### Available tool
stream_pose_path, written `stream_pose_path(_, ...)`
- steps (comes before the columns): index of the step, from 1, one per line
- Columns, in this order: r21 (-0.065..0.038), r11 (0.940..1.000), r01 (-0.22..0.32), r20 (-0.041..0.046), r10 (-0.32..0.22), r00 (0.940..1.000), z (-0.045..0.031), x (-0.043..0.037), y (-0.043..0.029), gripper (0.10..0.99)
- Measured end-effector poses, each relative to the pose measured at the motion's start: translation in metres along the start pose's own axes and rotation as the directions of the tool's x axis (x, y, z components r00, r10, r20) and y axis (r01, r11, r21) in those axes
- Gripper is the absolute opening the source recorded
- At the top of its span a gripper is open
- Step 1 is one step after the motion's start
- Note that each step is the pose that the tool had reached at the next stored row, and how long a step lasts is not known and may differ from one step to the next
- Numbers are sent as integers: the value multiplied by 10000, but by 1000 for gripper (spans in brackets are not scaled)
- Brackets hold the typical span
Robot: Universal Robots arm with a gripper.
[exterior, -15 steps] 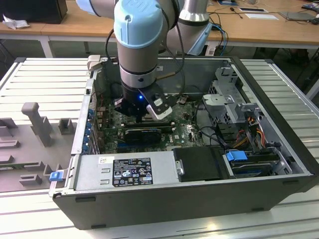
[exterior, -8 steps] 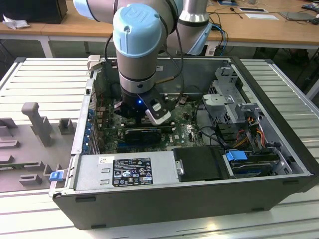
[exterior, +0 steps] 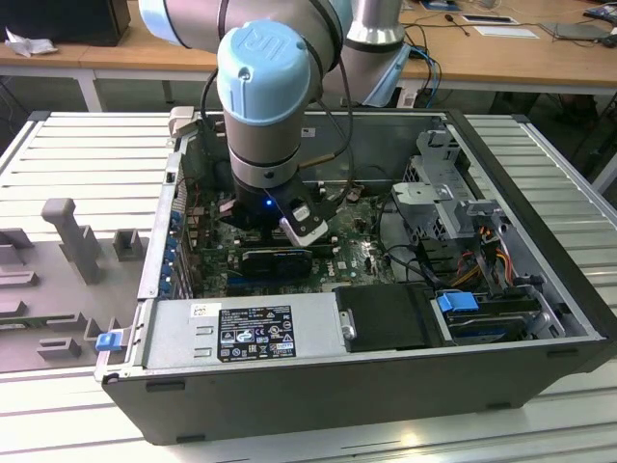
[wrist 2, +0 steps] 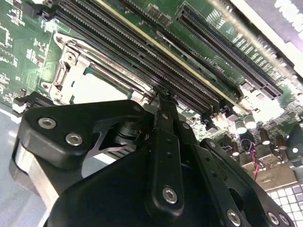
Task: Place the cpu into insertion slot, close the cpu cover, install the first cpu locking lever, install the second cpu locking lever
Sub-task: 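Install the second cpu locking lever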
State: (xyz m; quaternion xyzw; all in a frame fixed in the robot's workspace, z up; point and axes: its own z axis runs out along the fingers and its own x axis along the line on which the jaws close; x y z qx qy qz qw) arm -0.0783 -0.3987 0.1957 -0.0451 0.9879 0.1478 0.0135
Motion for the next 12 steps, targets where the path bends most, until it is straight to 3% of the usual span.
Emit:
stream_pose_path(2, -127, 9999, 0, 11, 0, 10000, 10, 16, -3, 106)
stream_pose_path(5, -140, 9999, -2, 13, 2, 10000, -51, 14, 13, 106)
stream_pose_path(9, -140, 9999, -1, 13, 2, 10000, -247, 6, 72, 106)
stream_pose_path(12, -142, 9999, -1, 14, 1, 10000, -257, 5, 76, 106)
